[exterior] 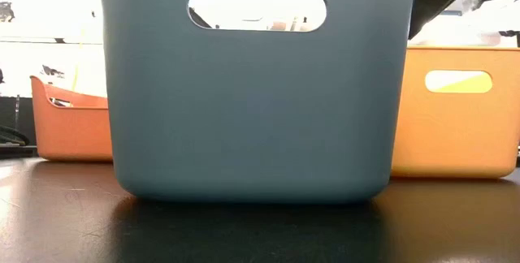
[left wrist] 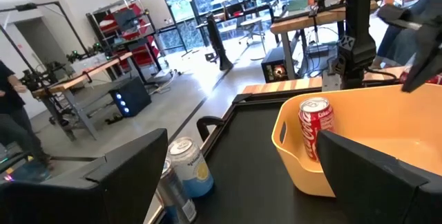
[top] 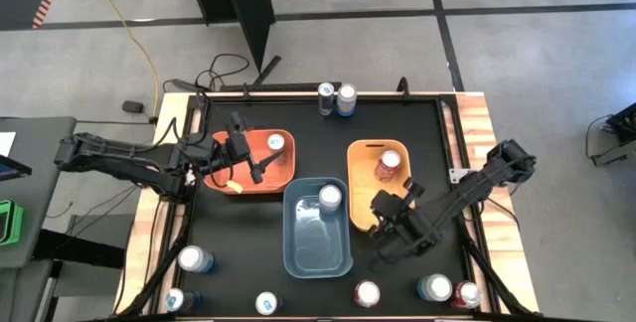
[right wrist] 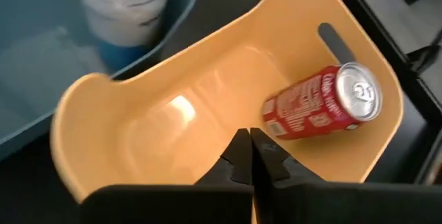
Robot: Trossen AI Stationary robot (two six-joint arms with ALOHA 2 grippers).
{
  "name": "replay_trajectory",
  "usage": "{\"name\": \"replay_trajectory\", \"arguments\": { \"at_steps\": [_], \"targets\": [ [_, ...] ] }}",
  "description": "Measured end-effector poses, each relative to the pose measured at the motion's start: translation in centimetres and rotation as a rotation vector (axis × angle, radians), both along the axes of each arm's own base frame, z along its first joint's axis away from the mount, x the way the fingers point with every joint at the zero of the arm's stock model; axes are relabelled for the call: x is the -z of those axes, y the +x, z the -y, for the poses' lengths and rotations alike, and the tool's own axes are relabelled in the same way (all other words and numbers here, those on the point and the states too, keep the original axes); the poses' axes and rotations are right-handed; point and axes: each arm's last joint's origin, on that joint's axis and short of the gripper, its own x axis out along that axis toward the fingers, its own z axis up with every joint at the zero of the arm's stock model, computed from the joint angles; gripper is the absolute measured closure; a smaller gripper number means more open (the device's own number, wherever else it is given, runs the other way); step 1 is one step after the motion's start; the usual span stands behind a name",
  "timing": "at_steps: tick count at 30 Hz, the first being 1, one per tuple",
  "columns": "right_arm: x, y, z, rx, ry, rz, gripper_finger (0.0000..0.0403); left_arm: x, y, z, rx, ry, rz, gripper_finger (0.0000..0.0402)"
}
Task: Sort soda cans
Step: Adjust the bottom left red-white soda can on the table
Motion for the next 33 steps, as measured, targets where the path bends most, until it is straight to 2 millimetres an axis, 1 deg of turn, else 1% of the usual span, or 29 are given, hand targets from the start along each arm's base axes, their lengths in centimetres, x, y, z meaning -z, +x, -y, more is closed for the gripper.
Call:
{"name": "replay_trajectory", "arguments": {
  "at_steps": [3,8,13,16,20,24,27,29,31,33],
  "targets": [
    [0.0,-0.8,-1.3,-0.017,0.011,0.036,0.0399,0.2,0.0,0.0,0.0,0.009,-0.021,0.0036],
    [-0.4,-2.2,-3.0,-0.086,-0.036,0.103,0.0401,0.3,0.0,0.0,0.0,0.014,-0.033,0.0036],
    [-1.1,-2.6,-3.2,-0.126,-0.042,0.144,0.0399,0.2,0.0,0.0,0.0,-0.012,-0.018,0.0036],
    [-1.4,-2.5,-2.7,-0.104,-0.035,0.144,0.0384,0.2,0.0,0.0,0.0,-0.038,-0.006,0.0036],
    [-1.3,-2.3,-1.9,-0.114,-0.038,0.057,0.0333,0.2,0.0,0.0,-0.001,-0.074,0.013,0.0036],
    [-1.2,-2.5,-1.8,-0.16,-0.028,-0.031,0.0261,0.2,0.0,0.0,-0.001,-0.134,0.044,0.0036],
    [-1.2,-3.0,-2.4,-0.187,-0.001,-0.063,0.0201,0.3,0.0,0.0,-0.003,-0.204,0.071,0.0036],
    [-1.1,-3.5,-3.1,-0.207,0.04,-0.079,0.0166,0.6,0.0,0.0,-0.007,-0.238,0.059,0.0036],
    [-1.0,-4.0,-4.0,-0.227,0.08,-0.067,0.0141,0.9,0.0,0.0,-0.011,-0.249,0.029,0.0036],
    [-1.0,-4.6,-5.1,-0.249,0.118,-0.048,0.0128,1.1,-0.1,0.0,-0.015,-0.263,0.013,0.0036]
  ]
}}
